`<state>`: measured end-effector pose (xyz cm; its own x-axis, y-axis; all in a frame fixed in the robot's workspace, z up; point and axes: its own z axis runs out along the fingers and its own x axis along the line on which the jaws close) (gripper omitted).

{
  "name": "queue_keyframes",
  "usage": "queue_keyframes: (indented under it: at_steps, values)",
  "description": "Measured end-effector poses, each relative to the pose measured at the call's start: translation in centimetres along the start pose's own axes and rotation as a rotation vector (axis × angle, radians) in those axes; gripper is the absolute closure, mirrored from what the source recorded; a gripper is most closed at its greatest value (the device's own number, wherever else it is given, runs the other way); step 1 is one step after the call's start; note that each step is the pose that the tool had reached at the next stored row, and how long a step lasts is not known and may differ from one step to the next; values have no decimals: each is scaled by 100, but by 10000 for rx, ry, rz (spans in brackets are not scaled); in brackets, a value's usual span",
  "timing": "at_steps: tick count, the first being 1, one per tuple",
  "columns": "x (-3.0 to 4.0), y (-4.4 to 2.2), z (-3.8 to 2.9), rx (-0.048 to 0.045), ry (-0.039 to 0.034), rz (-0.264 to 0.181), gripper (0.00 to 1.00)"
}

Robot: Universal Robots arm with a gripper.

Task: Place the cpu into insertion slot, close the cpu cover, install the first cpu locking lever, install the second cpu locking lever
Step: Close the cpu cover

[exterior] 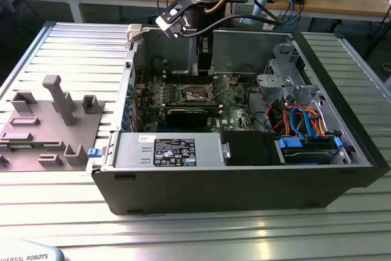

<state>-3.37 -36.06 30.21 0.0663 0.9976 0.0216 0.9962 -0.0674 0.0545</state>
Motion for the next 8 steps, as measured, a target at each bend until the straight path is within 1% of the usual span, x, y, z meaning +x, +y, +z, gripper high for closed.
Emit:
queue_keyframes:
  at_steps: [8]
  values:
    - [0,-1,23,0,0,0,46]
